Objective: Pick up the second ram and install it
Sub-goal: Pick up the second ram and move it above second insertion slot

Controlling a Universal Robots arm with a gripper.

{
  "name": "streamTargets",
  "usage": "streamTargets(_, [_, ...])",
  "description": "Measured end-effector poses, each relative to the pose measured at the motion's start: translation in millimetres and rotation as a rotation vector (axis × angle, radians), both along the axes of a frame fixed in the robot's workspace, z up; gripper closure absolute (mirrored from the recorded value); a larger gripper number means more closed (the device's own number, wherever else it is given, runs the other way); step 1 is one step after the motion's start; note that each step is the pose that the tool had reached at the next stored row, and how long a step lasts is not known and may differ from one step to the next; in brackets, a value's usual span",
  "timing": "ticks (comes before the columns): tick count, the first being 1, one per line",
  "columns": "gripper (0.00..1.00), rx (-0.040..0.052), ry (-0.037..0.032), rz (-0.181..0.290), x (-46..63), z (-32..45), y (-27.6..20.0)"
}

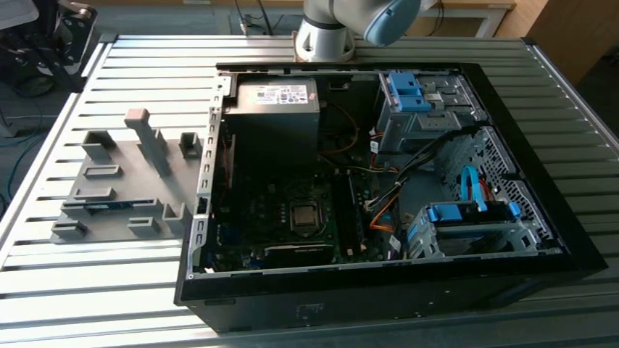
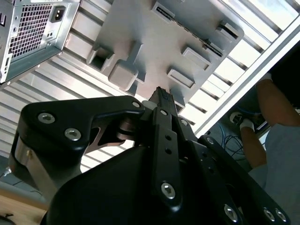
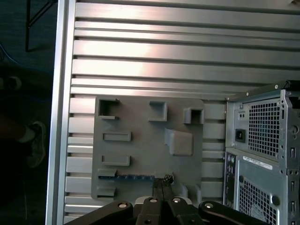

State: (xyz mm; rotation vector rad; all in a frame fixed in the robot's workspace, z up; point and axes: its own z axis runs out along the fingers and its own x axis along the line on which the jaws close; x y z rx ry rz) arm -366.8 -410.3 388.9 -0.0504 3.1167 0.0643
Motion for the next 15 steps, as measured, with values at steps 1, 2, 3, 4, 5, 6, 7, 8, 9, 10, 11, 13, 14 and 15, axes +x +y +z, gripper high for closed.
streamTargets(1, [0.89,0.0,-0.0001,0.007,0.0,0.0,-0.2])
streamTargets(2, [0.89,0.0,0.0,0.014,0.0,0.0,-0.4])
streamTargets(3, [0.89,0.0,0.0,0.021,0.0,0.0,-0.5])
streamTargets(4, [0.89,0.0,0.0,0.029,0.0,0.0,-0.7])
streamTargets(5, [0.89,-0.0001,0.0,0.035,0.0,0.0,-0.9])
streamTargets(6, [0.89,-0.0003,0.0,0.043,0.0,0.0,-1.0])
streamTargets(7, [0.89,-0.0005,0.0,0.049,0.0,0.0,-1.1])
streamTargets(8, [0.89,-0.0007,0.0001,0.057,0.0,0.0,-1.2])
streamTargets(9, [0.89,-0.0008,0.0,0.064,0.0,-0.1,-1.4])
streamTargets(10, [0.89,-0.0009,0.0,0.071,0.0,-0.1,-1.5])
streamTargets(11, [0.89,-0.001,0.0,0.078,0.0,-0.1,-1.6])
streamTargets(13, [0.89,-0.0013,0.0,0.094,0.0,-0.1,-1.9])
streamTargets(14, [0.89,-0.0017,0.0001,0.101,0.0,-0.2,-2.0])
streamTargets(15, [0.89,-0.0021,0.0001,0.11,0.0,-0.2,-2.1])
